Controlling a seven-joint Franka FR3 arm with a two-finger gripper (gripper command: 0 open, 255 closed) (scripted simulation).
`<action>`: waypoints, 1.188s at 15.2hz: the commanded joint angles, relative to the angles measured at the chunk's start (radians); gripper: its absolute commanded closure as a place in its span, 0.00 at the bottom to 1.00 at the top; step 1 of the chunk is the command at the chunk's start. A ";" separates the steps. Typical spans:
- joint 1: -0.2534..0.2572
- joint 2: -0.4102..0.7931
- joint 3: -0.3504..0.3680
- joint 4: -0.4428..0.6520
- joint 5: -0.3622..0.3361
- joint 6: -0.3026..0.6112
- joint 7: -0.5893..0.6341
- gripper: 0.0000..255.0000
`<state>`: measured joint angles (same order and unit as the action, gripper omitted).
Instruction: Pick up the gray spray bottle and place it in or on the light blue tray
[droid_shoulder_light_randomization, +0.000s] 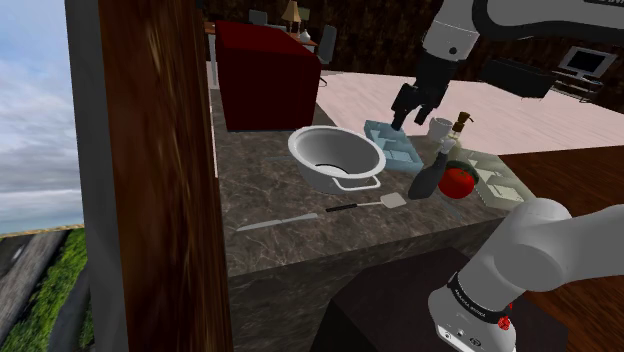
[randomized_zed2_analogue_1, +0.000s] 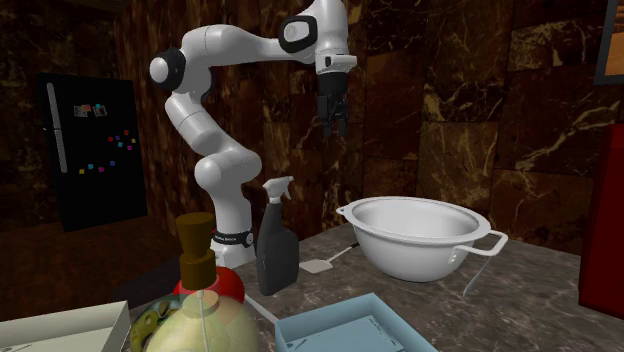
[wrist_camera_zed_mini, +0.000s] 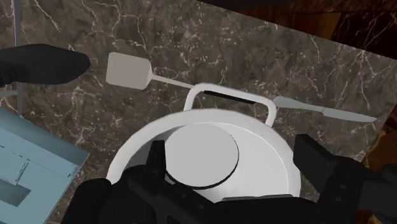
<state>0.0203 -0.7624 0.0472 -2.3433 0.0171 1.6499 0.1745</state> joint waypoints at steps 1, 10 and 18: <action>0.000 0.000 0.000 0.000 0.000 0.000 0.000 0.00; 0.079 0.019 -0.139 -0.168 -0.243 -0.015 -0.522 0.00; 0.099 0.087 -0.274 -0.287 -0.546 0.084 -0.966 0.00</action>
<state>0.1206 -0.6919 -0.2041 -2.6147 -0.4802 1.7081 -0.7289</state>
